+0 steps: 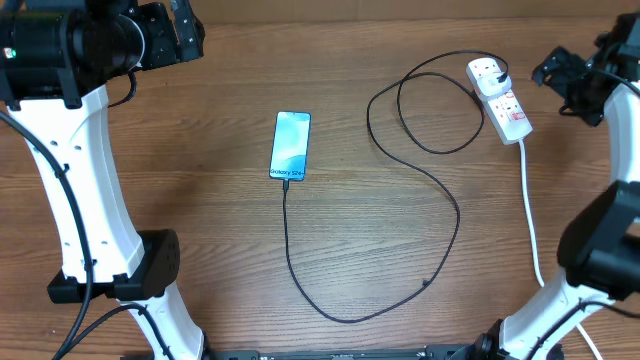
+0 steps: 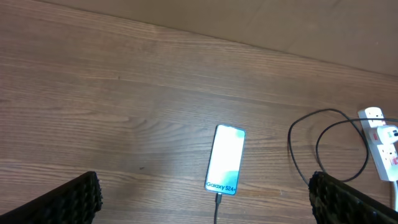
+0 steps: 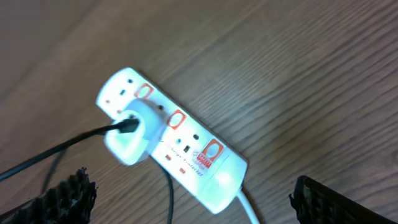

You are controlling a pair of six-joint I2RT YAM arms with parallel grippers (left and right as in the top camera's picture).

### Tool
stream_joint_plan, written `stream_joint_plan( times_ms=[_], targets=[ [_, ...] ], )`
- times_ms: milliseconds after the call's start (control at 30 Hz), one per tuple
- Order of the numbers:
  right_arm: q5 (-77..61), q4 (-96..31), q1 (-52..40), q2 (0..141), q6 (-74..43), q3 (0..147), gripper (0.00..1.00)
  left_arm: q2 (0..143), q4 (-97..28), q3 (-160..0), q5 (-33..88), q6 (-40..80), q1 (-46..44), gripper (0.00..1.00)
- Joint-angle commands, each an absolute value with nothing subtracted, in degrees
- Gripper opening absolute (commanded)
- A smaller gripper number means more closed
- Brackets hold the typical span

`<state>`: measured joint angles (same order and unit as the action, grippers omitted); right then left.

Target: Plug charger to phone and switch on socket

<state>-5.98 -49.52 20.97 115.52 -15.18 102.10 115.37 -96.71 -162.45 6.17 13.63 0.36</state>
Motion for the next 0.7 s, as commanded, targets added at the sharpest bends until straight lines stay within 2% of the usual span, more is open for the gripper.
stream_joint_plan(
  times_ms=[0, 667],
  targets=[
    [-5.2, -48.0, 21.0, 119.0, -16.6, 102.9, 1.00, 114.7, -96.8, -162.4, 5.4, 14.6, 0.0, 1.00],
    [-3.9, -41.4, 21.0, 127.9, -17.6, 102.8, 1.00, 114.7, -96.8, -162.4, 5.3, 14.6, 0.0, 1.00]
  ],
)
